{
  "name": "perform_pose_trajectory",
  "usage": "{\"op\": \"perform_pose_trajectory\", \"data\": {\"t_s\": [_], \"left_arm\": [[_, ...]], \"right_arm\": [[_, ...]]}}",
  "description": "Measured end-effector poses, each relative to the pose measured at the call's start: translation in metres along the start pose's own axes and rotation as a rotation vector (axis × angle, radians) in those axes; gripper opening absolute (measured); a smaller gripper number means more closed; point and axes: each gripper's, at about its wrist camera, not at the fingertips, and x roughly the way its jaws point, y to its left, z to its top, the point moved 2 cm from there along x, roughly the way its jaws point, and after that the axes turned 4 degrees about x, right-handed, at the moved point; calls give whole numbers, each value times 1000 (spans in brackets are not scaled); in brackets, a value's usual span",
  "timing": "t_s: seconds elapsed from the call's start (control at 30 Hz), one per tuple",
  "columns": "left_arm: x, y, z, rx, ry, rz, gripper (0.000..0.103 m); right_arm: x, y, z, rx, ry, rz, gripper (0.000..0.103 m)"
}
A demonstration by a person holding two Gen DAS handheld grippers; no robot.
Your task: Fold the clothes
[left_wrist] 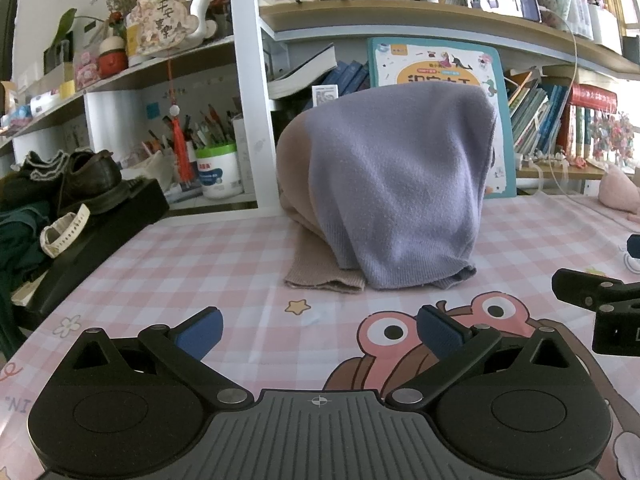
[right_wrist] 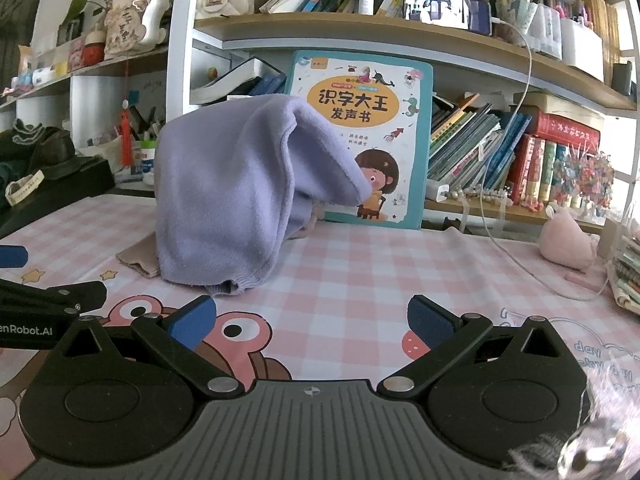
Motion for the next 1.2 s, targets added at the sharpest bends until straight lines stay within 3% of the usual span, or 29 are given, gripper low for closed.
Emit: {"op": "perform_pose_trajectory", "data": {"t_s": [0.73, 1.2], "left_arm": [[-2, 0, 0, 8, -9, -4, 103], [-1, -4, 0, 26, -14, -43, 103]], "right_arm": [[2, -1, 1, 6, 6, 4, 103], [-4, -3, 2, 31, -25, 65, 103]]}}
